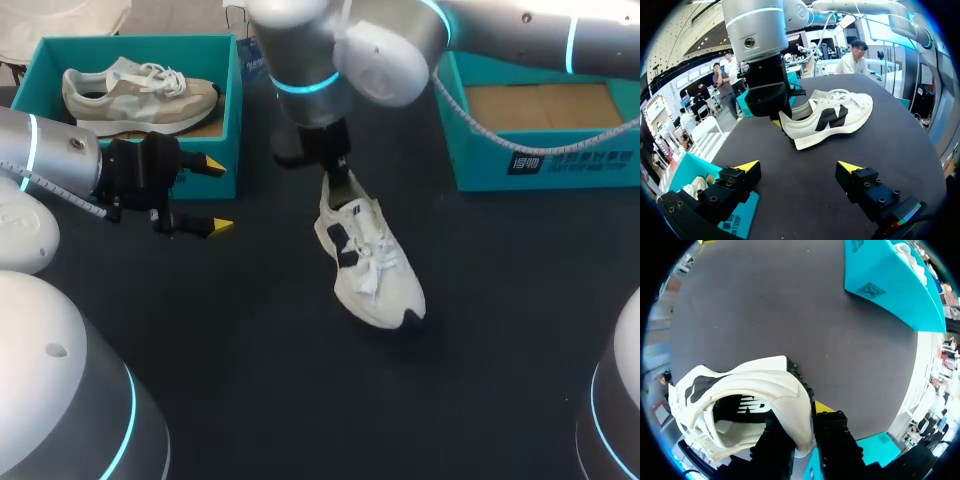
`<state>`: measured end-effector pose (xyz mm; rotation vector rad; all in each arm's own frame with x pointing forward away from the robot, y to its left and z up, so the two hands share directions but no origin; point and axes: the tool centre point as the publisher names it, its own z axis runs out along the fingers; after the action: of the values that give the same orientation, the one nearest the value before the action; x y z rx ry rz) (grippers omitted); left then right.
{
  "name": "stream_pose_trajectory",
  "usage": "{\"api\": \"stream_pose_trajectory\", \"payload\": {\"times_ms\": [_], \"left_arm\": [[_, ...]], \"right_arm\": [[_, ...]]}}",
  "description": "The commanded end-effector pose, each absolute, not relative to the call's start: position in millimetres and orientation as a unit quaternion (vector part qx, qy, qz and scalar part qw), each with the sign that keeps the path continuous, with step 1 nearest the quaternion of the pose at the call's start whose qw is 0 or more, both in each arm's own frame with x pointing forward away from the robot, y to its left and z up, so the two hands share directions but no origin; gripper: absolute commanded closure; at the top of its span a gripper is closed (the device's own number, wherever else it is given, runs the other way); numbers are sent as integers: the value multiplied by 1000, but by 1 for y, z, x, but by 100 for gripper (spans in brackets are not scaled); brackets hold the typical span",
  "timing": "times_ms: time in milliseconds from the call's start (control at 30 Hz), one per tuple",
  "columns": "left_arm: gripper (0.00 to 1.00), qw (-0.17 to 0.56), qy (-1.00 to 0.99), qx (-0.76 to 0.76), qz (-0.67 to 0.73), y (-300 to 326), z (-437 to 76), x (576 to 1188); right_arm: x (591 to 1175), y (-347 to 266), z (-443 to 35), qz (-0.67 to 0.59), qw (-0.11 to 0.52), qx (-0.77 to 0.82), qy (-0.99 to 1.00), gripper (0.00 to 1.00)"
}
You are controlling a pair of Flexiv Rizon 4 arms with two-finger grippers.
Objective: Take the shoe out of the shoebox, open the shoe tongue, remove and reinsert the insole, then place the shoe into the shoebox
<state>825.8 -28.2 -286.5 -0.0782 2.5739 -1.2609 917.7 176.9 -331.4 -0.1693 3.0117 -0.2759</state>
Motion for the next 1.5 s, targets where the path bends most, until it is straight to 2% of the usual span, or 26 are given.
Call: {"api": "stream_pose_trajectory", "payload": {"times_ms": [33,100,333,900,1233,1300,1500], "left_arm": [[0,137,890,-27,-434,-28,-286,826],[0,137,890,-27,-434,-28,-286,826],[0,137,890,-27,-434,-28,-286,826],[0,137,890,-27,-434,-28,-286,826],[0,137,890,-27,-434,-28,-286,826],[0,137,890,-27,-434,-28,-286,826],[0,137,890,-27,-434,-28,-286,826]], "right_arm": [[912,161,-265,-87,40,-37,995,100],[910,152,-244,-102,42,-5,994,100],[914,129,-186,-125,122,42,984,100],[914,129,-186,-125,122,42,984,100],[985,33,-152,-139,170,53,974,100],[987,29,-151,-135,170,54,975,100],[1024,-38,-134,-123,161,33,979,100]]}}
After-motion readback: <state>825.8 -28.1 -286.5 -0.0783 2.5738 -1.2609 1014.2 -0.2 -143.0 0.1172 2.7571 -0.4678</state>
